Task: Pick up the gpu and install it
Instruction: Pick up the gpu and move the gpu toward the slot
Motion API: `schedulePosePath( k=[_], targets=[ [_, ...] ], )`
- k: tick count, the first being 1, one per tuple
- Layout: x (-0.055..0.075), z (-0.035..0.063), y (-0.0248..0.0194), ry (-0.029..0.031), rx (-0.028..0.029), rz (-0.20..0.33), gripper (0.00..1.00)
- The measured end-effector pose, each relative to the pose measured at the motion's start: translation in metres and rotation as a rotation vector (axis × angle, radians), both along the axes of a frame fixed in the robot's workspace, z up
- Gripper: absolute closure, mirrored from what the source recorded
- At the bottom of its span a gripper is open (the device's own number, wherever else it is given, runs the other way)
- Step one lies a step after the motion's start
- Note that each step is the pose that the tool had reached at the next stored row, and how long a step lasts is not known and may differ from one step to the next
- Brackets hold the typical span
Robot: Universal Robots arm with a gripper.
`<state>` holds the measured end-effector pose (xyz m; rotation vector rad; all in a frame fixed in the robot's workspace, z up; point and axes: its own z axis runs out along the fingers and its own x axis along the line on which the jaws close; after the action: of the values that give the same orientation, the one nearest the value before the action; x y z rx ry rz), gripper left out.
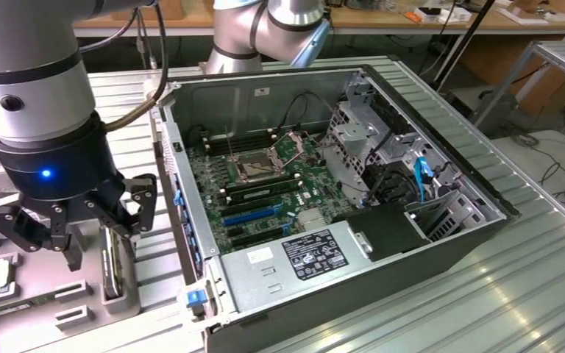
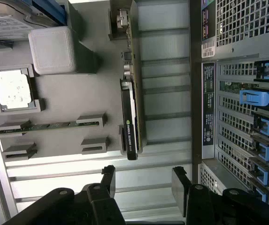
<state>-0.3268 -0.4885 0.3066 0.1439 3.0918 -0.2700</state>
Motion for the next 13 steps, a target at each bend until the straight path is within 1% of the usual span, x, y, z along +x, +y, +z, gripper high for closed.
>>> schedulePosePath(
  k=[2,6,7,9,10,11,12,13],
  targets=[
    [0.0,-0.0007,0.0024,-0.0006,-0.0001,0.0,0.4],
    [0.0,-0.0012,0.0026,-0.0006,0.0001,0.0,0.4],
    [-0.0001,-0.0014,0.0026,-0.0008,0.0094,0.0,0.4],
    [0.0,-0.0014,0.0026,-0.0006,0.0463,0.0,0.4],
    [0.0,-0.0014,0.0027,-0.0008,0.0627,-0.001,0.4],
    [0.0,-0.0014,0.0026,-0.0006,0.0823,-0.001,0.4],
    [0.0,-0.0014,0.0026,-0.0008,0.1308,-0.003,0.4],
    [0.0,-0.0014,0.0026,-0.0009,0.1626,-0.005,0.4]
  ],
)
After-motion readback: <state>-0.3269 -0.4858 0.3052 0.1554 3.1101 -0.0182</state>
